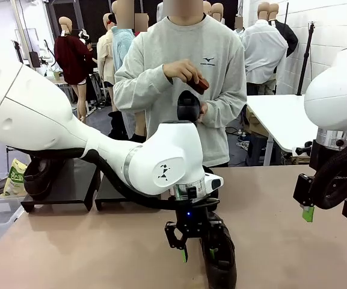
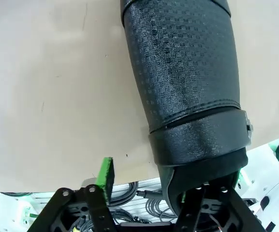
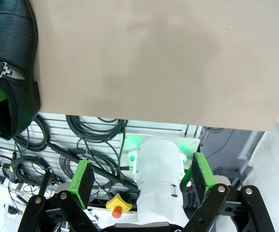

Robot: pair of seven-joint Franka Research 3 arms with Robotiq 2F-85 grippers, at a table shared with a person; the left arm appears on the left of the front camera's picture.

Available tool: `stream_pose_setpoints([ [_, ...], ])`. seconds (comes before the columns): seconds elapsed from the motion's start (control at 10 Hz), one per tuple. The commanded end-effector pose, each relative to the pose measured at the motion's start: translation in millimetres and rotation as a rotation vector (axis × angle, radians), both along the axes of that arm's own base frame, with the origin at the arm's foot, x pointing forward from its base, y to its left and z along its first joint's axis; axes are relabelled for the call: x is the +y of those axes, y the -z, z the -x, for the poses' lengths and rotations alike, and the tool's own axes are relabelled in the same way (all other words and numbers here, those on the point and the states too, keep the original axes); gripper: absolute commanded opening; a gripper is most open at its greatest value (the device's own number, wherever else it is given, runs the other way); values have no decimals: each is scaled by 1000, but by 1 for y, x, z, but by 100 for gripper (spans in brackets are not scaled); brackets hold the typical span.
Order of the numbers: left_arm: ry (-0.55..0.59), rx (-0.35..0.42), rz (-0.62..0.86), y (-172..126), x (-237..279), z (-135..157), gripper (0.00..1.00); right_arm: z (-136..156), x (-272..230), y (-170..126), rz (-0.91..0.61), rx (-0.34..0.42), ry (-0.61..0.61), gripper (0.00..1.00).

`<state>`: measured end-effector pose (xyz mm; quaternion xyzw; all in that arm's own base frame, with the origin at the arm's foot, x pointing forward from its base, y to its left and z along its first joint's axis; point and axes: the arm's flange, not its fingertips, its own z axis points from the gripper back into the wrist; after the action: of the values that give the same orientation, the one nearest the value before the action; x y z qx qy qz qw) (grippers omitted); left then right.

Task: Organize the shoes by placing them on the stand.
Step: Place the Shoe from the middle of the table onto the Shoes Stand.

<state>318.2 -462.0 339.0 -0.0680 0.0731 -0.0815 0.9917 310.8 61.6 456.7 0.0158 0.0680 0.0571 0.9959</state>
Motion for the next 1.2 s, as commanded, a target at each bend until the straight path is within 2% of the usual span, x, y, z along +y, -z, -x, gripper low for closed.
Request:
stream_pose_setpoints([
  [0.0,26,-14,-6,-1,-1,1,26,0,0,-1,-3,7,-13,100],
  [0.1,26,-11,-10,-1,-1,1,11,0,0,-1,-3,7,-13,100],
  [0.2,30,-10,-13,-2,-1,0,0,0,0,-1,-3,7,-13,100],
  [0.9,78,-3,-23,-8,4,6,0,0,0,-1,-3,7,-13,100],
  [1.1,51,5,14,-38,34,9,0,0,0,-1,-3,7,-13,100],
])
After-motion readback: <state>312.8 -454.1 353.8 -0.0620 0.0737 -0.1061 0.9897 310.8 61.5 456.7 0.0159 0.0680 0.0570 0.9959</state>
